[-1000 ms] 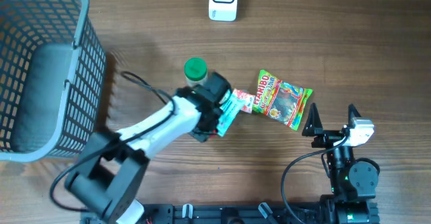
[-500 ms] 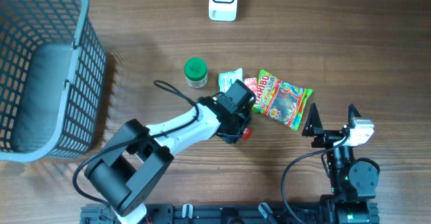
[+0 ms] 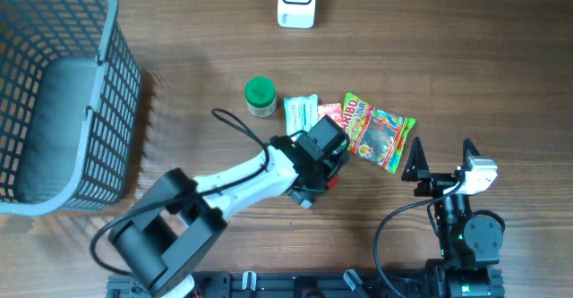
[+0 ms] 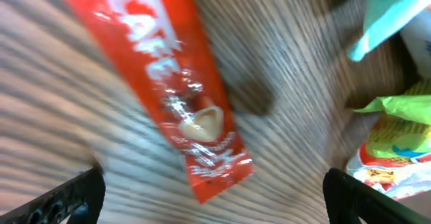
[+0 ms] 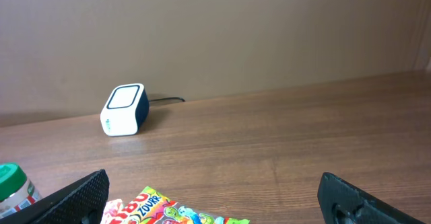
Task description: Scan the item barcode
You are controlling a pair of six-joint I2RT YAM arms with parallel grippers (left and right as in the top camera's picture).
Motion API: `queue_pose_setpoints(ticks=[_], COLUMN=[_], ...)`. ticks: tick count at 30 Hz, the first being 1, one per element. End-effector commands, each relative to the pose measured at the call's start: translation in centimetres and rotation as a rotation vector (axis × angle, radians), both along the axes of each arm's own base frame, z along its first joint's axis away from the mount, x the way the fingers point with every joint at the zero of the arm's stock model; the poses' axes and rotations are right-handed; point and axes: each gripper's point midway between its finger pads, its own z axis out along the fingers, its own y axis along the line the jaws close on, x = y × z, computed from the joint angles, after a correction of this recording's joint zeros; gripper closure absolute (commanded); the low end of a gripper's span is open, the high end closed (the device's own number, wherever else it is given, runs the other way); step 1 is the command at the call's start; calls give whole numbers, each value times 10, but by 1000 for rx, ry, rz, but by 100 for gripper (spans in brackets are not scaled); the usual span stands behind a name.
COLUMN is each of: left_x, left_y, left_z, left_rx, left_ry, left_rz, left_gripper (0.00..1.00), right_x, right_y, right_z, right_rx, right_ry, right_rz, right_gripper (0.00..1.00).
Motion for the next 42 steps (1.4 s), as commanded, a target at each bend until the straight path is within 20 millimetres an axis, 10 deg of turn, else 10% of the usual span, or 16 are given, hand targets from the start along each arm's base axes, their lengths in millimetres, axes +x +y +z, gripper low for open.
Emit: queue_pose_setpoints(ticks=[1, 7, 15, 19, 24, 29, 39, 42], left_x=[8, 21, 94, 125, 144, 142, 63, 41], left_y=[10, 24, 96, 172, 253, 280, 331, 341], left_z=[37, 113, 333, 427, 452, 452, 488, 494], left_rx=[15, 50, 564, 922, 1291, 1378, 1139, 1056], left_ry=[-142, -475, -1412, -1581, -1449, -1384, -1502, -1553], left_rz=[4, 3, -144, 4, 11, -28, 258, 296], left_gripper=[0, 0, 0, 0, 0, 0, 0, 0], right_x=[0, 0, 0, 0, 0, 0, -1, -22], right_y=[-2, -2, -2, -2, -2, -2, 6, 73], right_z=[2, 2, 2, 2, 2, 2, 6, 44], right_rx=[-14, -14, -14, -14, -14, -14, 168, 315], right_ry=[-8, -8, -8, -8, -8, -8, -18, -91], right_rz=[-9, -9, -9, -9, -9, -9, 38, 466], right_gripper=[0, 0, 0, 0, 0, 0, 0, 0])
